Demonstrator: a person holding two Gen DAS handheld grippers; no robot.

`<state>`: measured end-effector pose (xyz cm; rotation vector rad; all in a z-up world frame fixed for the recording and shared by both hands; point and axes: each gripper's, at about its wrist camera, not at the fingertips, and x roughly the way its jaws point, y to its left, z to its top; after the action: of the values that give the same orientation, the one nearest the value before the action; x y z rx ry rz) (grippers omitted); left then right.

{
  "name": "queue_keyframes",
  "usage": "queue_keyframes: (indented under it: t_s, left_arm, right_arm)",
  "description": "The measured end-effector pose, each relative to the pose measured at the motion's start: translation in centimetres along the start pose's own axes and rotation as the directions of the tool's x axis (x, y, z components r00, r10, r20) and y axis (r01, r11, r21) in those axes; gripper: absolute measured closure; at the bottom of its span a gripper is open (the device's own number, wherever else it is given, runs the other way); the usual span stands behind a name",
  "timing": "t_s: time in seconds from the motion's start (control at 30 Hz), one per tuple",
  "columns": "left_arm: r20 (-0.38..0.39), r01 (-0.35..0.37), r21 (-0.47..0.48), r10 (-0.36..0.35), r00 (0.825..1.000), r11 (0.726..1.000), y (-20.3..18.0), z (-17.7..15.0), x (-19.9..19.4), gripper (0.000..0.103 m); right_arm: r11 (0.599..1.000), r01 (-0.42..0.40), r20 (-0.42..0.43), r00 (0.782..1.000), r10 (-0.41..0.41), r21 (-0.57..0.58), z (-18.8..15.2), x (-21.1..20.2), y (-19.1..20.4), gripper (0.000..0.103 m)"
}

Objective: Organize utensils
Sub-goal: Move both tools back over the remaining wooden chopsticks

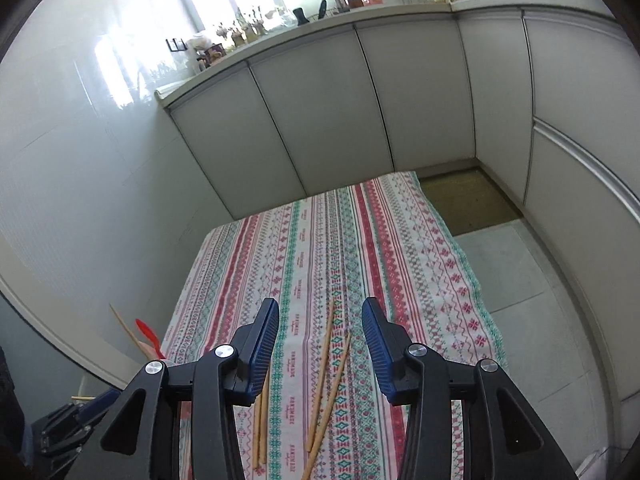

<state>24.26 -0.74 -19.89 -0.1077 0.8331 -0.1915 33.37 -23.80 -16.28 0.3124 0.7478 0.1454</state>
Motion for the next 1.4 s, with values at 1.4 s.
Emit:
queue_keyframes:
  t_s: [1.4]
  left_arm:
    - [-0.352, -0.189, 0.003, 0.178, 0.919, 0.982, 0.7, 0.9, 24.0, 0.074]
  right_arm:
    - [0.988, -0.019, -0.165, 0.985, 0.045, 0.152, -0.8, 5.4, -4.9, 0.061]
